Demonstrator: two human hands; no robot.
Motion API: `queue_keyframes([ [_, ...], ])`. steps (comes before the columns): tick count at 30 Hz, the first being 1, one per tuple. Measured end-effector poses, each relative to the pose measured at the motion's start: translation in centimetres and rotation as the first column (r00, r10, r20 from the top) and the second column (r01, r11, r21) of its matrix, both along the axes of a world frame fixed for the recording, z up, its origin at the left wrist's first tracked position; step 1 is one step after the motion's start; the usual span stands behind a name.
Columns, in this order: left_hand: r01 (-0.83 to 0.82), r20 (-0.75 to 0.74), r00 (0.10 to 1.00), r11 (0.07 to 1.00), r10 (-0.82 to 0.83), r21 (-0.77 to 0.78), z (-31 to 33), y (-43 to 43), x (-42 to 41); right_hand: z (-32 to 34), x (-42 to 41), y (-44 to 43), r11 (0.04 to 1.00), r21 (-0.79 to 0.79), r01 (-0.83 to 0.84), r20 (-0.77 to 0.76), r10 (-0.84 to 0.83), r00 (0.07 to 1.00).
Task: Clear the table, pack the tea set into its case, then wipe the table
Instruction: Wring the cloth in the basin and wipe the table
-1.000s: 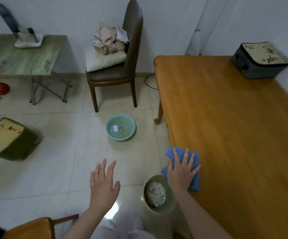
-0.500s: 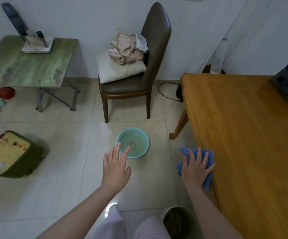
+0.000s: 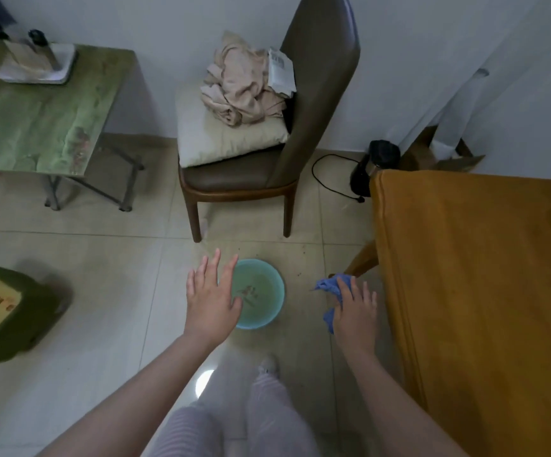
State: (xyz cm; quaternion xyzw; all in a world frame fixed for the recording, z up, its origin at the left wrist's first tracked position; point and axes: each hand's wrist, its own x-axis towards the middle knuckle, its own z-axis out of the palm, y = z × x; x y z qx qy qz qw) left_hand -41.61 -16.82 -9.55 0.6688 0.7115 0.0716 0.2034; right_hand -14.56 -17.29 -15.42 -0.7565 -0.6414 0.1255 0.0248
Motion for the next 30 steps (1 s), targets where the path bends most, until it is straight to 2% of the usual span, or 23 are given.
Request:
queue_keyframes([
  [4,0.018,-0.022,1.0,1.0,-0.018,-0.003,-2.5,4.3,-0.7,-2.3,-1.9,4.2,0.996,-0.064,0.066,-0.242,-0.079,0.967],
  [7,0.051,-0.087,0.995,0.996,-0.057,-0.069,-6.4,7.0,-1.8,-6.0,-4.5,5.8,0.979,-0.163,0.124,-0.428,-0.184,0.885],
  [12,0.093,-0.152,0.98,0.976,-0.125,-0.198,-15.5,8.9,-3.9,-15.0,-9.0,7.1,0.92,-0.308,0.242,-0.495,-0.372,0.785],
  [18,0.152,-0.098,0.979,0.96,-0.179,-0.236,-30.0,12.1,-5.6,-30.2,-12.3,7.5,0.871,-0.367,0.325,-0.564,-0.487,0.667],
  [21,0.154,0.066,0.988,0.951,-0.142,-0.266,-38.9,13.9,-5.0,-38.5,-13.2,8.4,0.86,-0.354,0.367,-0.554,-0.509,0.659],
  [24,0.114,0.228,0.973,0.919,-0.028,-0.376,-47.2,14.8,-3.6,-46.8,-14.7,9.5,0.87,-0.32,0.374,-0.54,-0.492,0.683],
  [27,0.11,0.271,0.963,0.919,-0.003,-0.38,-54.8,14.8,-2.6,-53.8,-16.5,10.6,0.897,-0.252,0.363,-0.506,-0.442,0.741],
  [30,0.04,0.246,0.967,0.904,0.073,-0.425,-61.6,15.3,-2.2,-59.2,-18.8,11.0,0.943,-0.218,0.25,-0.429,-0.322,0.844],
])
